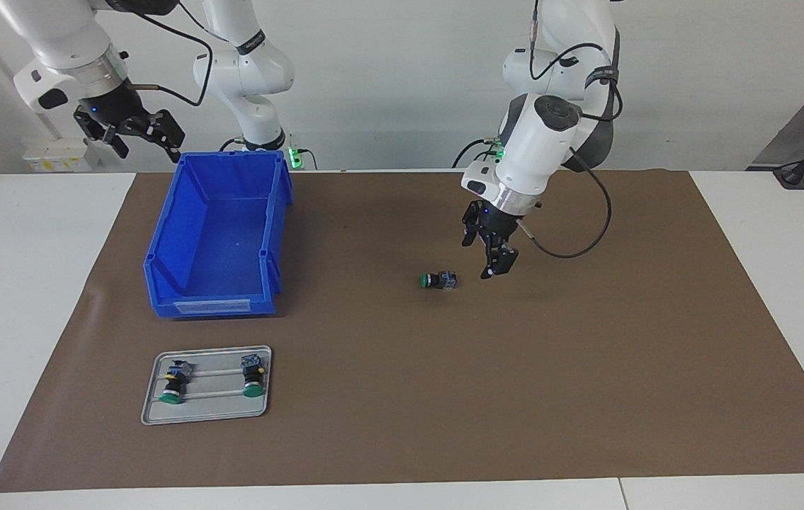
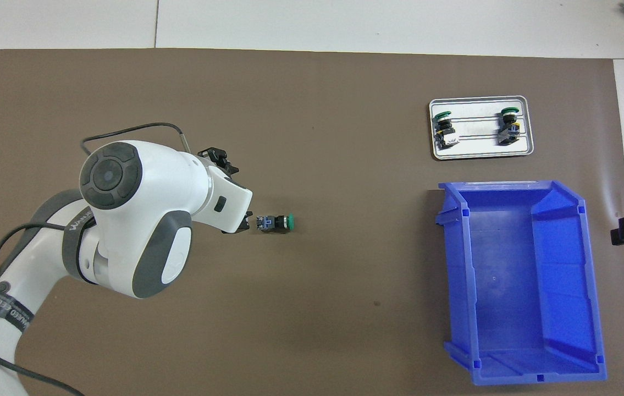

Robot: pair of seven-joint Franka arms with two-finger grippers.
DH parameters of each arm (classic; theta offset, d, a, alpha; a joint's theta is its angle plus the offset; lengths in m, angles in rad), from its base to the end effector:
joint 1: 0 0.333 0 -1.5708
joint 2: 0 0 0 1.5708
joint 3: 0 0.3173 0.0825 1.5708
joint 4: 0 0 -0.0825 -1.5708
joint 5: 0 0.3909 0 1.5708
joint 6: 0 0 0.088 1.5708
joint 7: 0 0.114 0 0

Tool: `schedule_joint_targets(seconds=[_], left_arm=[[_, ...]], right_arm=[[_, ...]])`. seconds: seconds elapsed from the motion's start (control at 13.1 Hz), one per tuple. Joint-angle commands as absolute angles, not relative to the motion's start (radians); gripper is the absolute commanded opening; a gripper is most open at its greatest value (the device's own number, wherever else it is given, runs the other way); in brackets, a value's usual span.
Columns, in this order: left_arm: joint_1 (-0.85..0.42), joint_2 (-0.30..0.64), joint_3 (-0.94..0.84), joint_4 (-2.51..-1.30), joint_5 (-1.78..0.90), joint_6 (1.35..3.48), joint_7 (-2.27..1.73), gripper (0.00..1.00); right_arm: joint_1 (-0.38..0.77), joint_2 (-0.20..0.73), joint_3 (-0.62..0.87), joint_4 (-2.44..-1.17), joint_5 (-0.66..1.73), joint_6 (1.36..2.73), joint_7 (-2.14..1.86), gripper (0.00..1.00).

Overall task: Place and press button with both arms
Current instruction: 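Grasp the green button with the left gripper and lift it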

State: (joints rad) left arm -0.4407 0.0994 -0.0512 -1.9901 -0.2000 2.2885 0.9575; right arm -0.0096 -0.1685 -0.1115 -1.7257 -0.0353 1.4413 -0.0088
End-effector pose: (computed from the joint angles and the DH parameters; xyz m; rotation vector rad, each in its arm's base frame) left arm 0.5292 -0.2892 0.4246 2.3619 -1.8556 0.3497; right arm 0.4877 -0.0685 0.6235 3.1222 -0.1753 -0.1843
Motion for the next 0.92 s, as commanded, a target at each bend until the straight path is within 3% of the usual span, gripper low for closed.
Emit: schedule_joint_targets(seconds=[0.0,0.31,0.53,0.84], left_arm=[[-0.500,0.149,-0.032,-2.013,-0.212,2.374,0.969,0.91],[-0.558,0.242,-0.029,-2.002,-0.204,2.427,0.933,0.88],[-0.594,0.293,-0.029,-2.005,-0.198,2.457,0.884,0.87],[-0.624,0.331,-0.026,-2.008,-0.196,2.500,0.851,0.84]], right_arm=[[-0.035,-0.129,-0.101,-1.656,-0.020,1.470,-0.044,1.00],[0.012,-0.104,-0.086,-1.641,-0.026,1.540,0.099,1.00],[0.057,-0.127,-0.086,-1.684,-0.018,1.539,0.150,1.00],[0.057,-0.091,-0.086,-1.626,-0.012,1.513,0.118,1.00]])
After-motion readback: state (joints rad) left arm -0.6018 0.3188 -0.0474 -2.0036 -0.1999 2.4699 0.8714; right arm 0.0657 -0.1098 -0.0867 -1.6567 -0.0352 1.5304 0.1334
